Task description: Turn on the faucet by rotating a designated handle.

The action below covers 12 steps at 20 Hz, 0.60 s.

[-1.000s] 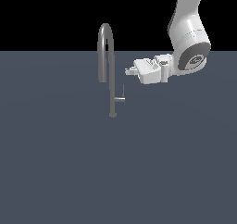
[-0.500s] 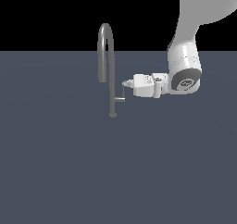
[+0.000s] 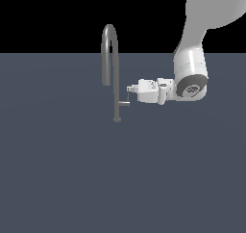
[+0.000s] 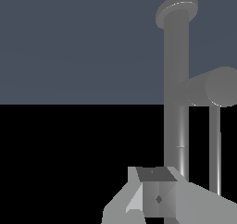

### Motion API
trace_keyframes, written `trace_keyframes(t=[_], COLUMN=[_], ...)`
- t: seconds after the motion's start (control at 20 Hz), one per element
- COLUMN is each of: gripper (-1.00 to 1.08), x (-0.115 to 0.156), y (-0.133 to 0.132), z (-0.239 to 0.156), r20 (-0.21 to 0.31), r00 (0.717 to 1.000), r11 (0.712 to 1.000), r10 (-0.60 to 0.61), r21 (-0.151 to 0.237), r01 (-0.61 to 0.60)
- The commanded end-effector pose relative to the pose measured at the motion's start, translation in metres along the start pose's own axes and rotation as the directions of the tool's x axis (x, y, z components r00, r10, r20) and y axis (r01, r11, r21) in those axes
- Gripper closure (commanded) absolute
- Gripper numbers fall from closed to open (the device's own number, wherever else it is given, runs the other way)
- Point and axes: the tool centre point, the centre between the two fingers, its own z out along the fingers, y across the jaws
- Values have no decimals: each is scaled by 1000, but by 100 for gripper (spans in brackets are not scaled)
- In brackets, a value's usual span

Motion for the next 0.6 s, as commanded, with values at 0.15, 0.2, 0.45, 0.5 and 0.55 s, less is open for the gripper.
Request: trace_keyframes(t=[0.15,0.2,0.45,0.5,0.55], gripper=[108,108,108,108,108], x=[-4,-5,-10,-10,-8], y=[11,13,25,25,22], z=[0,0,0,0,0], r20=[0,0,1,1,-1], r00=[1000,1000,1000,1000,1000], r11=[1000,1000,1000,1000,1000], r10=[-1,-1,-1,-1,-1], r21=[0,0,0,0,4], r01=[1,1,1,1,1])
